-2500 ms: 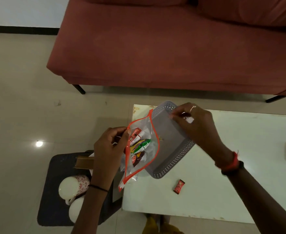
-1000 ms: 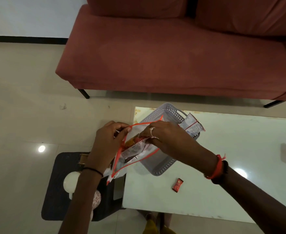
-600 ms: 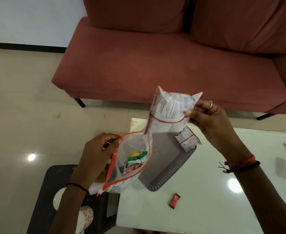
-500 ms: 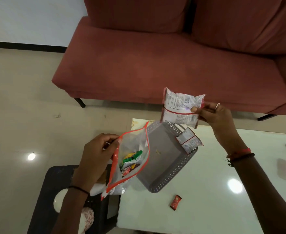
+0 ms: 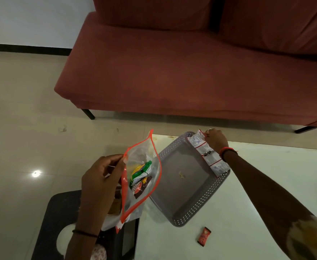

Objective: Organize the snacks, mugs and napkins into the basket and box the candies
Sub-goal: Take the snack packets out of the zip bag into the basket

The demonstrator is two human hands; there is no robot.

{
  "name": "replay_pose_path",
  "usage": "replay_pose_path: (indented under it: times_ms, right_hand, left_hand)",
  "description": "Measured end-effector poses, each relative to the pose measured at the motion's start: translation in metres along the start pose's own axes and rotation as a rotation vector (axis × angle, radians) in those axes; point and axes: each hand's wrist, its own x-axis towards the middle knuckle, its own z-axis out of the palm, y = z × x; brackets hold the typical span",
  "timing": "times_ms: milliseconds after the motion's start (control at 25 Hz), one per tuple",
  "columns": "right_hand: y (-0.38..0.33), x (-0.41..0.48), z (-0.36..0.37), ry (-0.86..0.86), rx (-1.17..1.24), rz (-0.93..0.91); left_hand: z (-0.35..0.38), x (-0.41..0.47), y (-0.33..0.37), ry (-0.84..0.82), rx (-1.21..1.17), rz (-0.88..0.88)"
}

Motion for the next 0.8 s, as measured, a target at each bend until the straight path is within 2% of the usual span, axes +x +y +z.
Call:
replay_pose_path:
  times_ms: [360, 560, 800]
  right_hand:
    - [-0.008, 0.025, 0.024, -0.035, -0.082, 0.022]
    - [-0.005, 0.027, 0.019, 0.019, -0.104, 0.003]
    - [-0.017, -0.012, -0.014, 0.176, 0.298, 0.035]
  left_hand:
    - [0.001, 0.006, -0.006, 0.006, -0.032, -0.024]
    - [0.003, 0.004, -0.008, 0.009, -0.049, -0.053]
    - [0.004, -0.001, -0.007, 0.005, -0.04, -0.086]
